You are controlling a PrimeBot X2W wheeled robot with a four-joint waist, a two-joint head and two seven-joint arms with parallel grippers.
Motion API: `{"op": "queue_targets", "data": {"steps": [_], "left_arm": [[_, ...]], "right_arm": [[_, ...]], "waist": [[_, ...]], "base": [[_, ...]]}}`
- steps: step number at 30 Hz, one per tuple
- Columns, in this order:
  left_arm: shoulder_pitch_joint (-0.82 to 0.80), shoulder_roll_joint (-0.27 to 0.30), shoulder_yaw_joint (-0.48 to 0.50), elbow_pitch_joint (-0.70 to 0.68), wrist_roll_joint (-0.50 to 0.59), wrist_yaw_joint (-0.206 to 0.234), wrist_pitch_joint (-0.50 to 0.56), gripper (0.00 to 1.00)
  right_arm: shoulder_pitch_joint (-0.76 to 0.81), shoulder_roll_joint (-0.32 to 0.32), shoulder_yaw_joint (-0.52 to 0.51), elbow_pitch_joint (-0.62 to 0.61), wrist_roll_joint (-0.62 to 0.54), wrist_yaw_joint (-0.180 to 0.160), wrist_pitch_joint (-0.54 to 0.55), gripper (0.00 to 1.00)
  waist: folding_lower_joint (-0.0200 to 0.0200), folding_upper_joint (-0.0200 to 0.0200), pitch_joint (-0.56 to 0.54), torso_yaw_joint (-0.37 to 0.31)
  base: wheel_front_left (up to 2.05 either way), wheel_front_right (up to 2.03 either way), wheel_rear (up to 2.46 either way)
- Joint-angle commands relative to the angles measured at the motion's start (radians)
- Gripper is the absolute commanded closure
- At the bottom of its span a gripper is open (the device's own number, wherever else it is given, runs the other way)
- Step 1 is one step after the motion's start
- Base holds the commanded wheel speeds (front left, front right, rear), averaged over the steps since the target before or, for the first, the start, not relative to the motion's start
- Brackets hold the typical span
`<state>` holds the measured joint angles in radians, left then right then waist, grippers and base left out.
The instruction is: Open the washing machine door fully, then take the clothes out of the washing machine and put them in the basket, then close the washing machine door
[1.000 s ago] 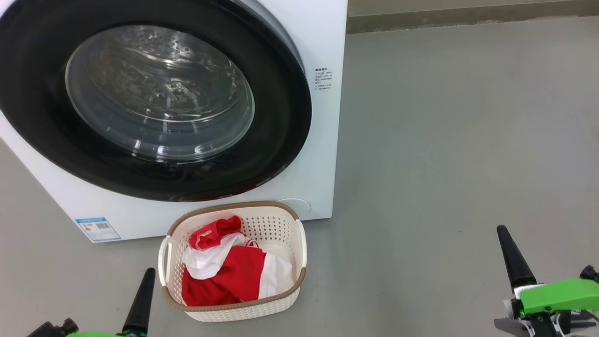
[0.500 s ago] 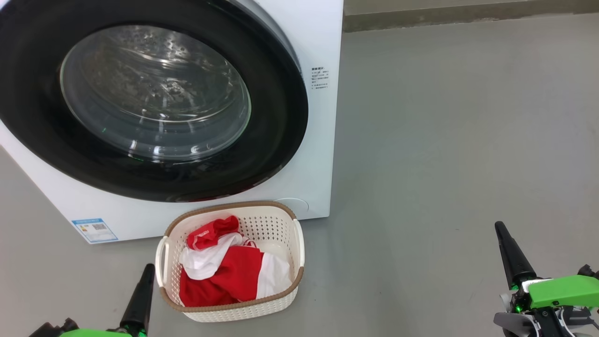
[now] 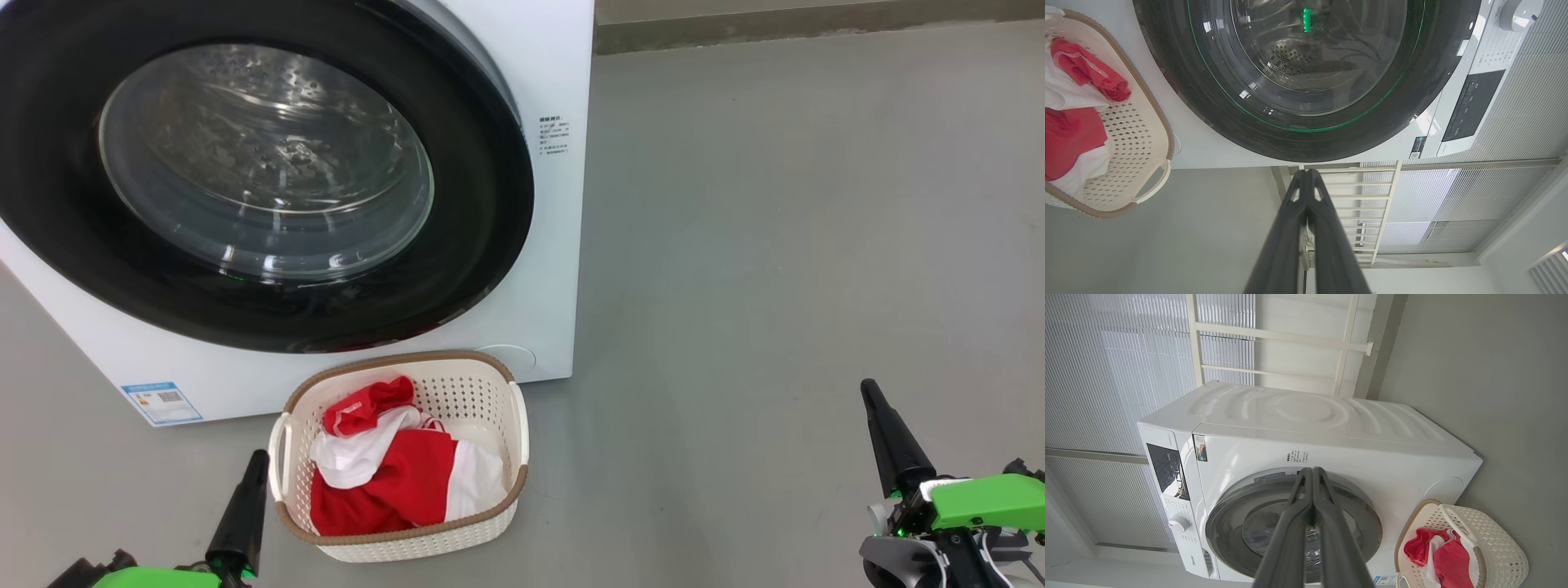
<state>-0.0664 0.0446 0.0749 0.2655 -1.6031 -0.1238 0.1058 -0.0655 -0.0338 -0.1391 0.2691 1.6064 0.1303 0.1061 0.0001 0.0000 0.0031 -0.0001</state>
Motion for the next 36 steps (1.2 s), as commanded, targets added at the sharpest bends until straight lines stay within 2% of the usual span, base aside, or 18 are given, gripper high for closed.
{"op": "queue_targets", "data": {"steps": [1, 36], "left_arm": [[-0.041, 0.009, 0.036, -0.021, -0.008, -0.007, 0.005, 1.00], [-0.041, 0.007, 0.038, -0.021, -0.006, -0.007, 0.006, 1.00]], "right_arm": [[-0.042, -0.016, 0.025, -0.024, 0.002, 0.000, 0.007, 1.00], [-0.042, -0.016, 0.025, -0.024, 0.002, 0.000, 0.007, 1.00]], "waist": [[0.0000, 0.0000, 0.000, 0.000], [0.0000, 0.0000, 0.000, 0.000]], "base": [[0.00, 0.00, 0.00], [0.00, 0.00, 0.00]]}}
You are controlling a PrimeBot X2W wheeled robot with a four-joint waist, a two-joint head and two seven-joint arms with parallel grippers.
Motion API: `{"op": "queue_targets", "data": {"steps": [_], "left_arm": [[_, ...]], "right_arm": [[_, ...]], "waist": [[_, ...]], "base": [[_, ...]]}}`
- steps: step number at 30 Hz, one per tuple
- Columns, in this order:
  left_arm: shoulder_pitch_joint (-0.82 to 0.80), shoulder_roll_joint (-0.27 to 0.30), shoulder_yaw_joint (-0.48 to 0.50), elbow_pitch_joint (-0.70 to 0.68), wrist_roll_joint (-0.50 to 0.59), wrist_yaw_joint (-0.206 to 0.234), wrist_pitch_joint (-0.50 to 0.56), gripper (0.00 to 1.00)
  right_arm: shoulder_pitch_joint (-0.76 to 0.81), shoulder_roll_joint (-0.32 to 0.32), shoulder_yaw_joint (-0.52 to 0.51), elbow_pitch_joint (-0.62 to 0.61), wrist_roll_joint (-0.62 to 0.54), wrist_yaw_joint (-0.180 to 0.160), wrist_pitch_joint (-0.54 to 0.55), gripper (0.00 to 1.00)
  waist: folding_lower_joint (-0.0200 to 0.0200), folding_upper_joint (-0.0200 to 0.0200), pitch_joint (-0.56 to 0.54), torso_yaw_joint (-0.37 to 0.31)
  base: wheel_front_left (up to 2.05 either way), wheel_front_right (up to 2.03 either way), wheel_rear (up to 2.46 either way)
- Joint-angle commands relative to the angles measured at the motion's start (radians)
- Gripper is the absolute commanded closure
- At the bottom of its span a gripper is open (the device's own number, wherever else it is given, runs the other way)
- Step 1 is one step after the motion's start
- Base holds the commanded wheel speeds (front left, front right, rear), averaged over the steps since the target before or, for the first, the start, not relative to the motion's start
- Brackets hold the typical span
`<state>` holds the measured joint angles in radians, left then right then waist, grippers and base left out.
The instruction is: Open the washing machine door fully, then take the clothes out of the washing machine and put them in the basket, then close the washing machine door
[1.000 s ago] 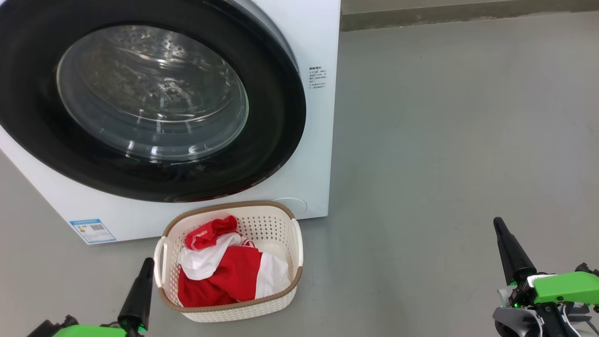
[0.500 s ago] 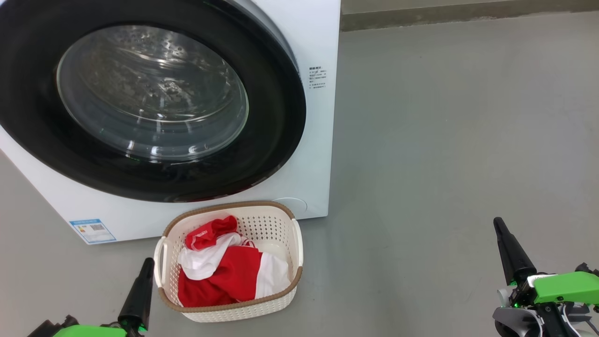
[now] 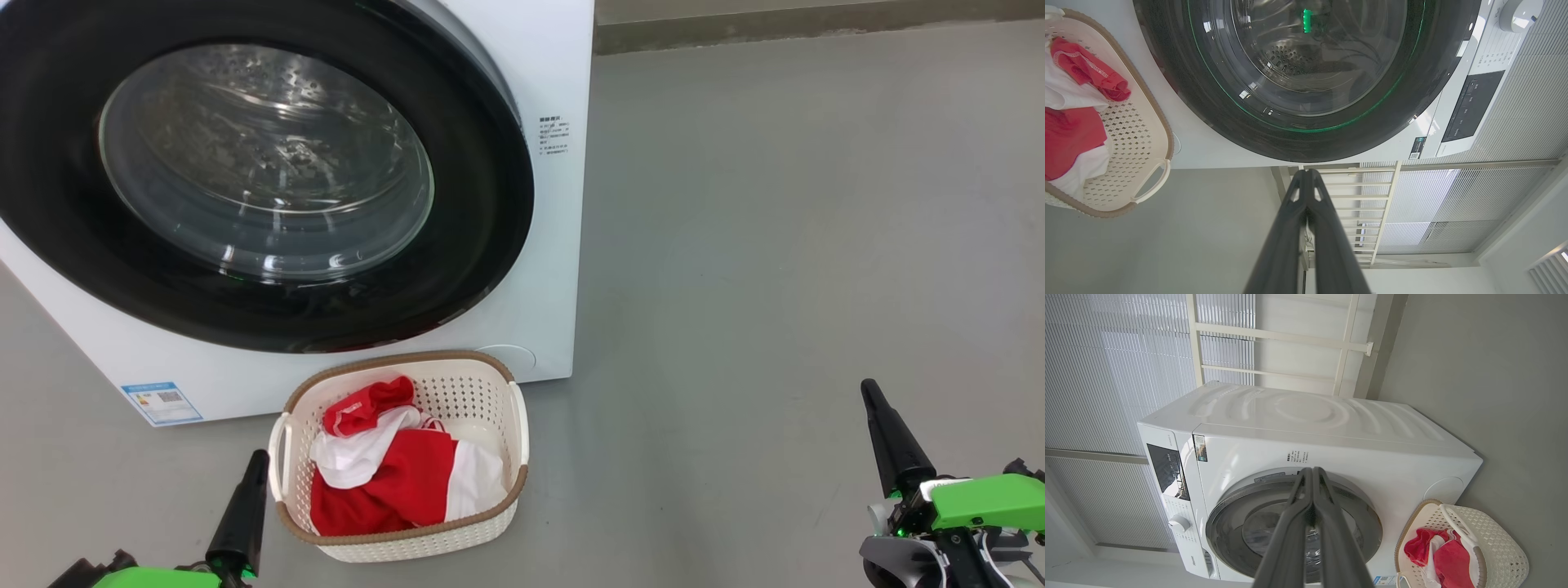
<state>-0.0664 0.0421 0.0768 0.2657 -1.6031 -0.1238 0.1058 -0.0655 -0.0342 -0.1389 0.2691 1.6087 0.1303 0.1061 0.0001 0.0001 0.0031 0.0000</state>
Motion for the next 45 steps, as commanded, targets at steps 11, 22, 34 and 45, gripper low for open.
{"op": "queue_targets", "data": {"steps": [11, 22, 34, 45], "left_arm": [[-0.041, 0.010, 0.036, -0.021, -0.006, -0.007, 0.007, 1.00], [-0.042, 0.009, 0.036, -0.021, -0.006, -0.007, 0.007, 1.00], [-0.042, 0.009, 0.037, -0.021, -0.006, -0.007, 0.007, 1.00], [-0.042, 0.009, 0.037, -0.021, -0.005, -0.007, 0.007, 1.00]], "right_arm": [[-0.042, -0.016, 0.025, -0.024, 0.000, 0.000, 0.007, 1.00], [-0.042, -0.016, 0.025, -0.024, 0.000, 0.000, 0.007, 1.00], [-0.042, -0.016, 0.025, -0.024, 0.000, 0.000, 0.007, 1.00], [-0.042, -0.016, 0.025, -0.024, 0.000, 0.000, 0.007, 1.00]], "waist": [[0.0000, -0.0001, 0.000, 0.000], [0.0000, -0.0001, 0.000, 0.000], [0.0000, -0.0001, 0.000, 0.000], [0.0000, -0.0001, 0.000, 0.000]], "base": [[0.00, 0.00, 0.00], [0.00, 0.00, 0.00], [0.00, 0.00, 0.00], [0.00, 0.00, 0.00]]}}
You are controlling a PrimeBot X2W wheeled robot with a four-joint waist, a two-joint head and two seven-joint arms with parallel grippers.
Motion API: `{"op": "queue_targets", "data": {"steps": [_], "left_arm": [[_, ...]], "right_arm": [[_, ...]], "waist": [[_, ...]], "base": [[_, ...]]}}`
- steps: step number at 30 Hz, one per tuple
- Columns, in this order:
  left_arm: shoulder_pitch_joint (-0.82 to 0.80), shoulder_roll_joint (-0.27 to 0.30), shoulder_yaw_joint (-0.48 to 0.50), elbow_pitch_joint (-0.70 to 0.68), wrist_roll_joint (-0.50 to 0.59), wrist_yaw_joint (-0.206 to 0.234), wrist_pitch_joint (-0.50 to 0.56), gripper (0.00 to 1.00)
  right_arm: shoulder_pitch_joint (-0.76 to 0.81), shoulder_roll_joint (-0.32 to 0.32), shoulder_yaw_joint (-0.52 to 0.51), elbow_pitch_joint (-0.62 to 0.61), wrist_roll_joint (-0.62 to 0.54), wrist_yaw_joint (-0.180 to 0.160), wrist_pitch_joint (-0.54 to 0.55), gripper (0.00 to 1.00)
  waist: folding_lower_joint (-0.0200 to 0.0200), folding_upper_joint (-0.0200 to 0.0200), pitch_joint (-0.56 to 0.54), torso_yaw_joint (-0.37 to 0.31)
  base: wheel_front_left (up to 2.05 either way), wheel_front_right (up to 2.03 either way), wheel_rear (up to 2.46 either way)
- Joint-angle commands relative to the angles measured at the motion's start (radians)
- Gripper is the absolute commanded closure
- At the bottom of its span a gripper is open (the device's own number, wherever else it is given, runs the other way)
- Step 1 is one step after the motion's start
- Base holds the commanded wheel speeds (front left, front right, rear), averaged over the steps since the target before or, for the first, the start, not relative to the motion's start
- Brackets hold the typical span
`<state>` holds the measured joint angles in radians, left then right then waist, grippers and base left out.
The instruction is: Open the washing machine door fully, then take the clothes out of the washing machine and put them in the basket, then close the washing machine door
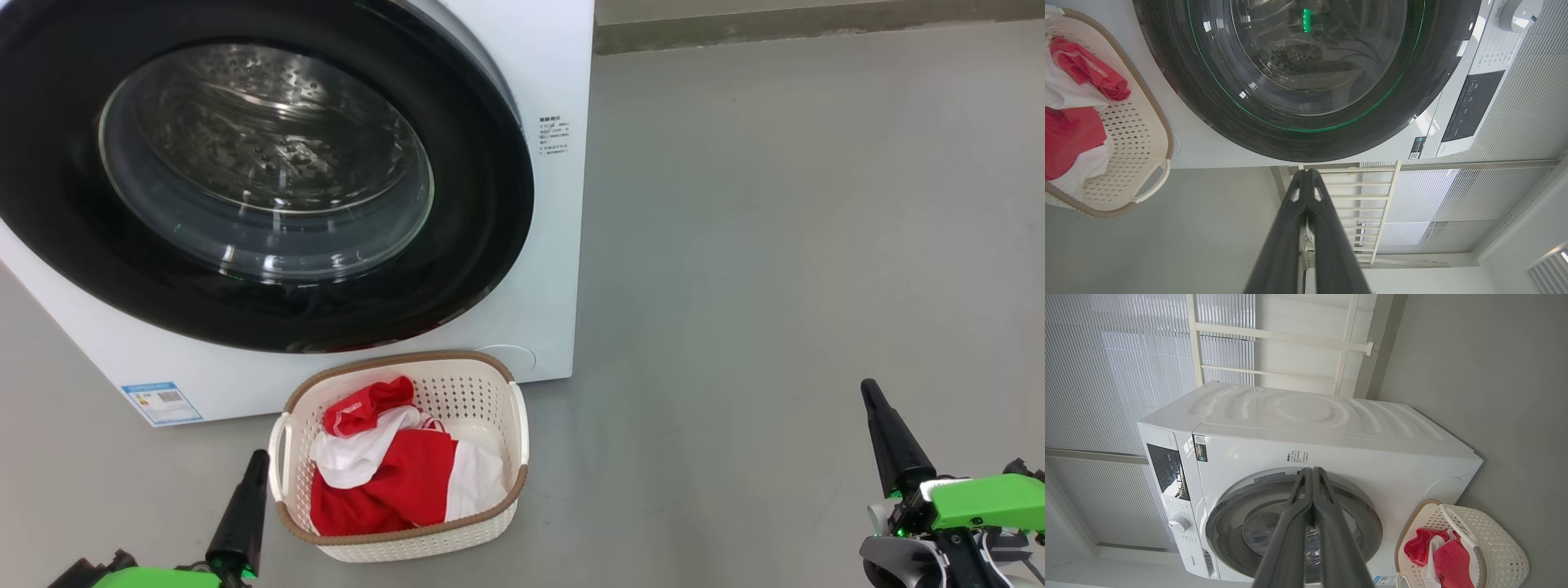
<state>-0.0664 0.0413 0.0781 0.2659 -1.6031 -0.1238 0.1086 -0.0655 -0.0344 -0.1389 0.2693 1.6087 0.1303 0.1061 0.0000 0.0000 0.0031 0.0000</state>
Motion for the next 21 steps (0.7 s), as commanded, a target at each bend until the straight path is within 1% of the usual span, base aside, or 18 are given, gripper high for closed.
{"op": "queue_targets", "data": {"steps": [1, 21], "left_arm": [[-0.042, 0.010, 0.036, -0.021, -0.005, -0.007, 0.005, 1.00], [-0.042, 0.009, 0.036, -0.021, -0.005, -0.007, 0.005, 1.00]], "right_arm": [[-0.042, -0.016, 0.025, -0.025, 0.000, 0.000, 0.007, 1.00], [-0.042, -0.016, 0.025, -0.025, 0.000, 0.000, 0.007, 1.00]], "waist": [[0.0000, 0.0000, 0.000, 0.000], [0.0000, 0.0000, 0.000, 0.000]], "base": [[0.00, 0.00, 0.00], [0.00, 0.00, 0.00]]}}
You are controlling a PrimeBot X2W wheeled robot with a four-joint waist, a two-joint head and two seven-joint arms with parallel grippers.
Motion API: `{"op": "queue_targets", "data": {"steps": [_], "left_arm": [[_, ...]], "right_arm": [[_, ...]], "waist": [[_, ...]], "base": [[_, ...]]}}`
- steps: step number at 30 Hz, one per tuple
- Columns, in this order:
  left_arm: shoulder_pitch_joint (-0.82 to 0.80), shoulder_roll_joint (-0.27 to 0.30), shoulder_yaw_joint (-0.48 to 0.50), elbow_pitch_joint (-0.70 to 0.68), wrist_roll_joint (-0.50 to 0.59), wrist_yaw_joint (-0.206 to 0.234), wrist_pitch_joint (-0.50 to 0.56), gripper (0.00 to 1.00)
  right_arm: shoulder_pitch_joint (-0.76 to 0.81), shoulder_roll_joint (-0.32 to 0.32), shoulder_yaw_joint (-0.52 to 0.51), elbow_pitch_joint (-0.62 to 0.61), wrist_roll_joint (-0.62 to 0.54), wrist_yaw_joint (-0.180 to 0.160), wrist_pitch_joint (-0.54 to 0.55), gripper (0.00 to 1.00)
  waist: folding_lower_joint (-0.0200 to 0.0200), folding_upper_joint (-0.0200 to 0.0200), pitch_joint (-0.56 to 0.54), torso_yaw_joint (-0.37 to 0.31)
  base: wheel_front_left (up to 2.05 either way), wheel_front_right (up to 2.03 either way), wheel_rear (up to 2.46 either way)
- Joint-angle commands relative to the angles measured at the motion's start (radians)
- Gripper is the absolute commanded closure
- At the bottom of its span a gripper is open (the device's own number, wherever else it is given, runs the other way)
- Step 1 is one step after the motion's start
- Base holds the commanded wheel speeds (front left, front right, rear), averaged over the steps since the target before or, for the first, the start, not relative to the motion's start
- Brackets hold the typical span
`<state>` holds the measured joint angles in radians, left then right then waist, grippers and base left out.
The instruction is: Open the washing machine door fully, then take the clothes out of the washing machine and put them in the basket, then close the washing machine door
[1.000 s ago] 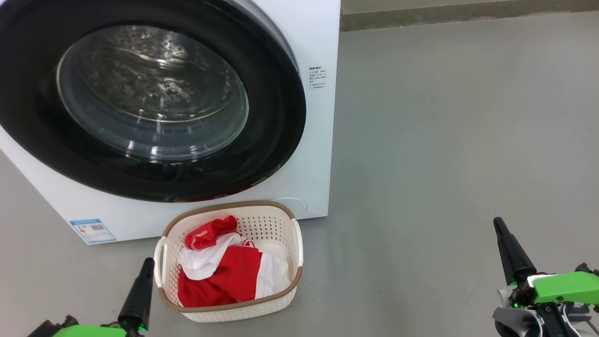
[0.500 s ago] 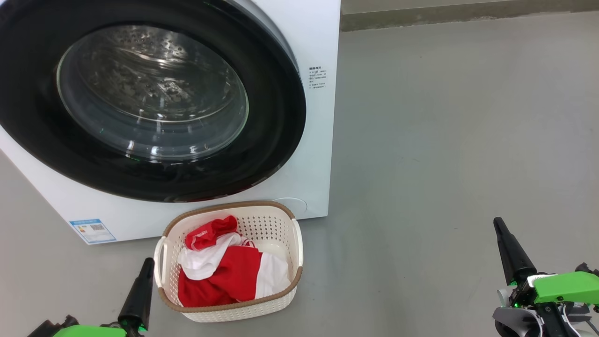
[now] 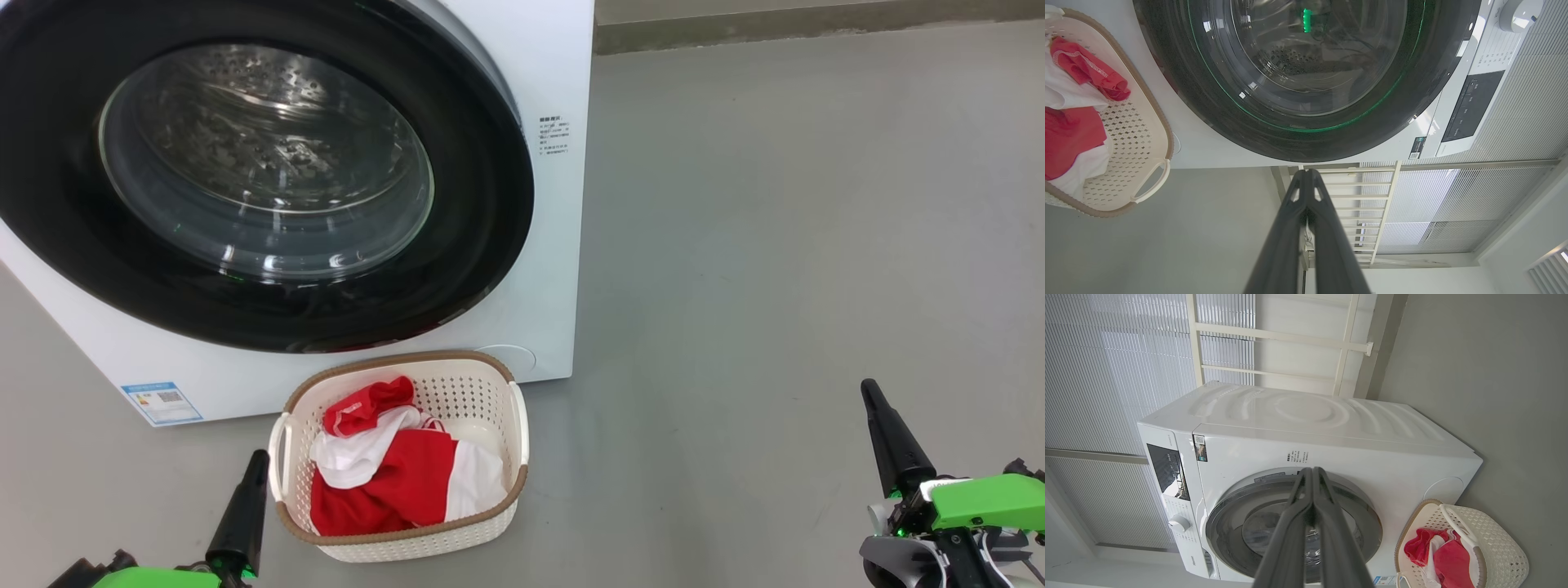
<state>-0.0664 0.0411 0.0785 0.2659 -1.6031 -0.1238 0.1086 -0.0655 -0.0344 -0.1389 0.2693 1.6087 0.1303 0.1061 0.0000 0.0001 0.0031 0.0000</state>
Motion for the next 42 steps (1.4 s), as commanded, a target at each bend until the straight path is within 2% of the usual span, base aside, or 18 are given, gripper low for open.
{"op": "queue_targets", "data": {"steps": [1, 42], "left_arm": [[-0.042, 0.010, 0.036, -0.021, -0.005, -0.007, 0.005, 1.00], [-0.042, 0.009, 0.036, -0.021, -0.005, -0.007, 0.005, 1.00]], "right_arm": [[-0.042, -0.016, 0.025, -0.025, 0.000, 0.000, 0.007, 1.00], [-0.042, -0.016, 0.025, -0.025, 0.000, 0.000, 0.007, 1.00]], "waist": [[0.0000, -0.0001, 0.000, 0.000], [0.0000, -0.0001, 0.000, 0.000]], "base": [[0.00, 0.00, 0.00], [0.00, 0.00, 0.00]]}}
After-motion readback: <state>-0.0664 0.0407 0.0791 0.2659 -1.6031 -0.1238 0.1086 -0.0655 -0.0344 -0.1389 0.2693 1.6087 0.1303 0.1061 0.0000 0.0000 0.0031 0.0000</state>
